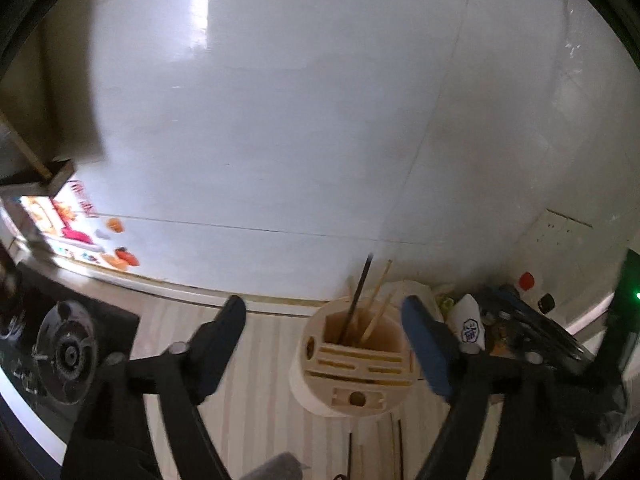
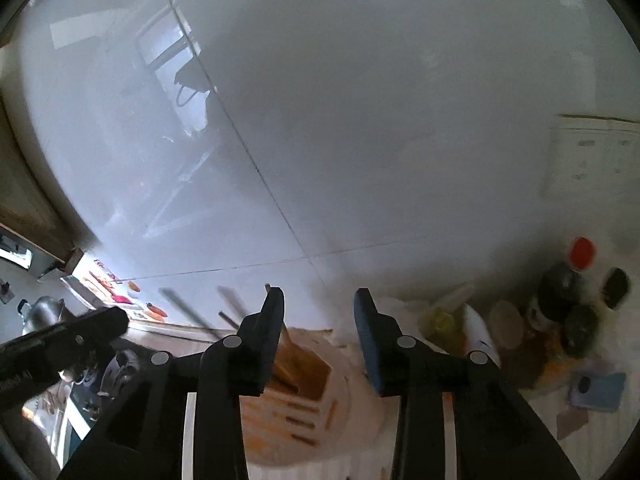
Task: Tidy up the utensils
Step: 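Open both tools and move them back to the chopstick row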
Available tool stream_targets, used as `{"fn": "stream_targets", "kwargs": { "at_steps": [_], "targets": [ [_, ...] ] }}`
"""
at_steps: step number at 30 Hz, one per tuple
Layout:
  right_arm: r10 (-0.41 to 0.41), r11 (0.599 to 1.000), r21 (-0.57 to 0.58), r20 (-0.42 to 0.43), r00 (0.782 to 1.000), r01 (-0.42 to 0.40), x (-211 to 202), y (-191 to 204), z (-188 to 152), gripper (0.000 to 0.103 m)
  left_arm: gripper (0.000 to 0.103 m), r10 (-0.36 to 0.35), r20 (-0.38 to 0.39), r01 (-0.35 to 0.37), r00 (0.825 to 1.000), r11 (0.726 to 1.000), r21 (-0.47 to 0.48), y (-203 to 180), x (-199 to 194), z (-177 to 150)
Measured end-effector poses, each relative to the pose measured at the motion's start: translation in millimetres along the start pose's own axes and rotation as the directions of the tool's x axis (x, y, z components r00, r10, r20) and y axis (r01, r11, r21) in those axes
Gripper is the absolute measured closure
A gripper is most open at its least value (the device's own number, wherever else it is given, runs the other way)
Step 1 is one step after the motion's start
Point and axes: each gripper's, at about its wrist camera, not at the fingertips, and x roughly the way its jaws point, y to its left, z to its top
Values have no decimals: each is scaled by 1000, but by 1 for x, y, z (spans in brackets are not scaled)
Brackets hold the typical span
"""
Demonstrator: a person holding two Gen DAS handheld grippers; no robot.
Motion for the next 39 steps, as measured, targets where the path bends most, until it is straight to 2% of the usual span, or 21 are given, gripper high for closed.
{"fn": "stream_targets", "kwargs": {
  "at_steps": [2, 3, 4, 9, 12, 15, 17, 20, 22, 23, 25, 27, 29, 32, 34, 35, 37, 38, 39],
  "targets": [
    [-33, 999, 13, 1, 999, 33, -15, -7, -9, 59, 14, 37, -1, -37, 999, 999, -5, 7, 0, -11],
    [-51, 999, 18, 2, 999, 51, -23, -11, -15, 55, 2, 52, -4, -52, 999, 999, -8, 8, 0, -19],
    [-78, 997, 22, -3, 997, 78, -31, -16, -19, 52, 0, 58, -7, -58, 998, 998, -12, 9, 1, -25],
    [-140, 989, 49, -35, 990, 141, -58, -32, -64, 39, 0, 100, -46, -100, 994, 995, -7, 11, 12, -66],
    [-154, 985, 72, -54, 987, 158, -62, -46, -88, 25, 0, 116, -110, -117, 987, 993, -2, 10, 27, -93],
    [-161, 982, 85, -100, 982, 170, -64, -69, -114, 23, 0, 149, -187, -146, 971, 989, 27, 3, 49, -126],
    [-181, 977, 83, -156, 971, 195, -54, -79, -133, 23, 0, 186, -225, -180, 956, 982, 48, -1, 61, -143],
    [-198, 972, 76, -241, 950, 222, -36, -91, -158, 23, 0, 201, -302, -190, 932, 980, 66, -8, 84, -169],
    [-209, 969, 62, -317, 925, 240, -19, -101, -181, 24, 0, 212, -346, -193, 914, 977, 89, -14, 100, -189],
    [-207, 968, 59, -350, 914, 242, -14, -107, -190, 24, 0, 218, -366, -195, 905, 976, 101, -16, 107, -197],
    [-198, 968, 63, -404, 893, 243, -1, -114, -209, 34, 0, 229, -419, -195, 879, 973, 122, -20, 124, -215],
    [-181, 968, 67, -476, 861, 240, 16, -123, -232, 43, 2, 231, -461, -190, 857, 972, 135, -22, 138, -231],
    [-173, 970, 58, -525, 833, 238, 31, -127, -249, 51, 8, 225, -493, -180, 841, 974, 138, -23, 146, -243],
    [-170, 972, 34, -581, 796, 233, 51, -131, -272, 60, 20, 181, -551, -134, 815, 983, 124, -26, 161, -258],
    [-168, 974, 20, -608, 776, 227, 61, -131, -285, 65, 29, 164, -571, -112, 804, 986, 126, -30, 168, -263],
    [-173, 974, 5, -621, 764, 225, 66, -130, -291, 66, 31, 158, -579, -103, 800, 987, 127, -32, 172, -265],
    [-190, 973, -19, -639, 745, 231, 73, -131, -301, 80, 44, 148, -591, -86, 793, 987, 133, -37, 177, -268],
    [-210, 971, -40, -621, 755, 237, 71, -130, -301, 85, 46, 145, -596, -77, 790, 987, 138, -40, 180, -270],
    [-226, 968, -61, -626, 746, 243, 72, -130, -304, 88, 54, 147, -600, -69, 786, 986, 152, -45, 183, -271]
  ]
}}
